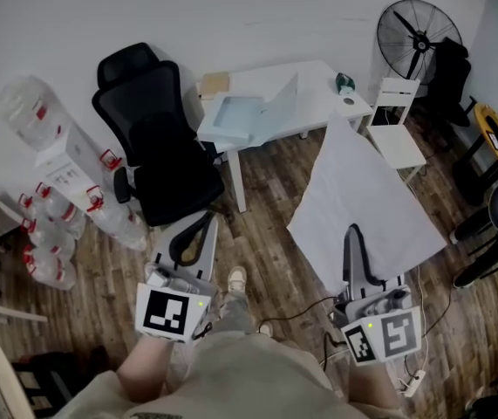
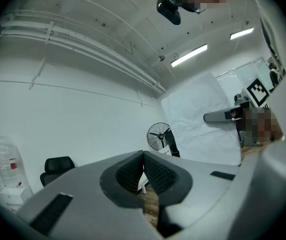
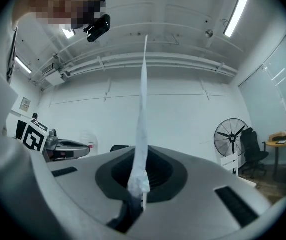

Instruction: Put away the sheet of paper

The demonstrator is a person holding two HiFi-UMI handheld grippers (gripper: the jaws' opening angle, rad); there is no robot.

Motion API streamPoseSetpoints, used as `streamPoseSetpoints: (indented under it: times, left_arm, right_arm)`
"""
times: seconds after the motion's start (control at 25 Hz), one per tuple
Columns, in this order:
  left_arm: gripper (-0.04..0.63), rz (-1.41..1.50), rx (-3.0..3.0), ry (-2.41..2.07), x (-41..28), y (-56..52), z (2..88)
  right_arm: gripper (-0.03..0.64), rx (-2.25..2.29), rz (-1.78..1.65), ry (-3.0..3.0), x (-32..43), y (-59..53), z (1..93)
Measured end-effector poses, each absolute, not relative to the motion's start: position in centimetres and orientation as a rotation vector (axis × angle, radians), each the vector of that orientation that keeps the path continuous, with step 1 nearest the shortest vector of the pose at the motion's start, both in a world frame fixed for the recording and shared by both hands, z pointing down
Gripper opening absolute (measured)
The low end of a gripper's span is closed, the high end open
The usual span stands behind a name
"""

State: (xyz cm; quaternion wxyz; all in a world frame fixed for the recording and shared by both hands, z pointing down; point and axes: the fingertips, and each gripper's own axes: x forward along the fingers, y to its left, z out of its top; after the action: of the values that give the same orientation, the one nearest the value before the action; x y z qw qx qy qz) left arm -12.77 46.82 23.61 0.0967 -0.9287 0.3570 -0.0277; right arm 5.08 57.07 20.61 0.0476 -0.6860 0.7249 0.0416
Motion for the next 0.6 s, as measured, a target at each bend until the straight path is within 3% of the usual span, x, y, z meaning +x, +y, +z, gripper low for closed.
streamPoseSetpoints:
  times: [0.6]
  left_arm:
    - [0.020,-0.070,-2.765,1.107,-12.2,40.2,25.0]
  right_arm:
    - [0.023,-2.045,0.027,2.237,6.0,49.8,22.7]
